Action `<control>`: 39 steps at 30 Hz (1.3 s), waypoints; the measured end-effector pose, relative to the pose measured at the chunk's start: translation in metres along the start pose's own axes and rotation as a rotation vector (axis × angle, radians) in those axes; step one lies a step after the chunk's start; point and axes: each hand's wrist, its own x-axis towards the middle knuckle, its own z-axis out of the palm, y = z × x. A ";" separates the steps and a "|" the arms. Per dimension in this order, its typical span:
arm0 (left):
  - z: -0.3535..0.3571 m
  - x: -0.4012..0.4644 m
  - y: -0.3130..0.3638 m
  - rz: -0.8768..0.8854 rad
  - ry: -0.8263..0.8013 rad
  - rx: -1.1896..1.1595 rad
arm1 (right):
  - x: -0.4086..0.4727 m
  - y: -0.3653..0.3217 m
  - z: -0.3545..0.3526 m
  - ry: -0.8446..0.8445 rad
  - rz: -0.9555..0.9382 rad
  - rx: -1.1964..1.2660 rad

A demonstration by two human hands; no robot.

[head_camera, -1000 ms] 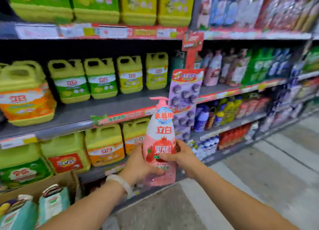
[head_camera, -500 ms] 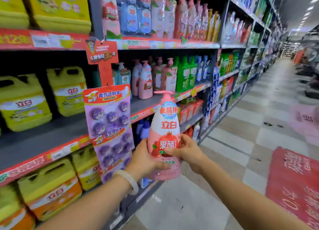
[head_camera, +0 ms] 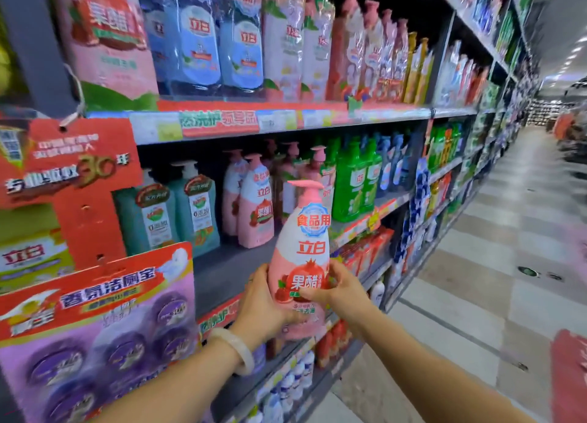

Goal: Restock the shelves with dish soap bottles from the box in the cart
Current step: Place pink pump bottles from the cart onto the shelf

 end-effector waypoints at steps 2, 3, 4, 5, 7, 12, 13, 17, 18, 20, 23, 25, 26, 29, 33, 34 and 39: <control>0.005 0.030 -0.002 -0.017 0.050 -0.004 | 0.037 -0.004 -0.005 -0.037 -0.029 -0.023; 0.007 0.044 -0.003 -0.027 0.074 -0.025 | 0.057 -0.007 -0.007 -0.057 -0.042 -0.041; 0.009 0.059 -0.005 -0.032 0.111 -0.041 | 0.076 -0.010 -0.008 -0.085 -0.053 -0.058; 0.012 0.073 -0.009 -0.045 0.152 -0.052 | 0.097 -0.012 -0.009 -0.118 -0.064 -0.075; 0.018 0.100 -0.015 -0.060 0.237 -0.070 | 0.137 -0.013 -0.010 -0.191 -0.083 -0.099; 0.031 0.153 -0.017 -0.132 0.407 -0.040 | 0.219 -0.012 -0.012 -0.336 -0.133 -0.172; 0.034 0.161 -0.016 -0.157 0.430 -0.025 | 0.233 -0.011 -0.012 -0.364 -0.145 -0.187; 0.049 0.184 -0.019 -0.208 0.502 -0.027 | 0.272 -0.004 -0.017 -0.473 -0.166 -0.232; 0.053 0.187 -0.021 -0.220 0.521 -0.031 | 0.277 -0.001 -0.019 -0.497 -0.169 -0.240; 0.060 0.192 -0.023 -0.239 0.548 -0.038 | 0.287 0.004 -0.022 -0.547 -0.179 -0.257; 0.064 0.198 -0.024 -0.238 0.542 -0.005 | 0.297 0.009 -0.027 -0.587 -0.179 -0.260; 0.063 0.203 -0.022 -0.226 0.514 0.014 | 0.301 0.012 -0.029 -0.576 -0.184 -0.257; 0.063 0.204 -0.022 -0.221 0.503 0.020 | 0.303 0.013 -0.030 -0.576 -0.195 -0.263; 0.065 0.205 -0.026 -0.223 0.490 0.024 | 0.304 0.019 -0.031 -0.601 -0.200 -0.278; 0.066 0.203 -0.036 -0.242 0.477 0.026 | 0.303 0.026 -0.032 -0.647 -0.154 -0.252; 0.066 0.203 -0.036 -0.244 0.474 0.028 | 0.302 0.025 -0.032 -0.656 -0.155 -0.254; 0.067 0.206 -0.036 -0.259 0.451 0.024 | 0.304 0.022 -0.031 -0.690 -0.177 -0.259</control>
